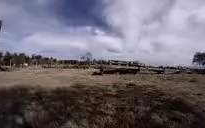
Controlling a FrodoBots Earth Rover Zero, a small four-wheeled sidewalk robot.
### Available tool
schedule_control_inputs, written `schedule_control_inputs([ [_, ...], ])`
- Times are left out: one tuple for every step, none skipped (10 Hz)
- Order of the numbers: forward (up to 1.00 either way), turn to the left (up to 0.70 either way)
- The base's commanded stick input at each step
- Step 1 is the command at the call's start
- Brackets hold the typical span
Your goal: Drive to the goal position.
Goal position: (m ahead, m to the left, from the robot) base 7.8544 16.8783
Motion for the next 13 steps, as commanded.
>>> schedule_control_inputs([
  [0.00, 0.45],
  [0.00, 0.27],
  [0.00, 0.02],
  [0.32, 0.00],
  [0.67, 0.00],
  [0.70, 0.00],
  [0.70, 0.00],
  [0.70, 0.00],
  [0.70, 0.00],
  [0.70, 0.00],
  [0.70, 0.00],
  [0.70, 0.00],
  [0.70, 0.00],
])
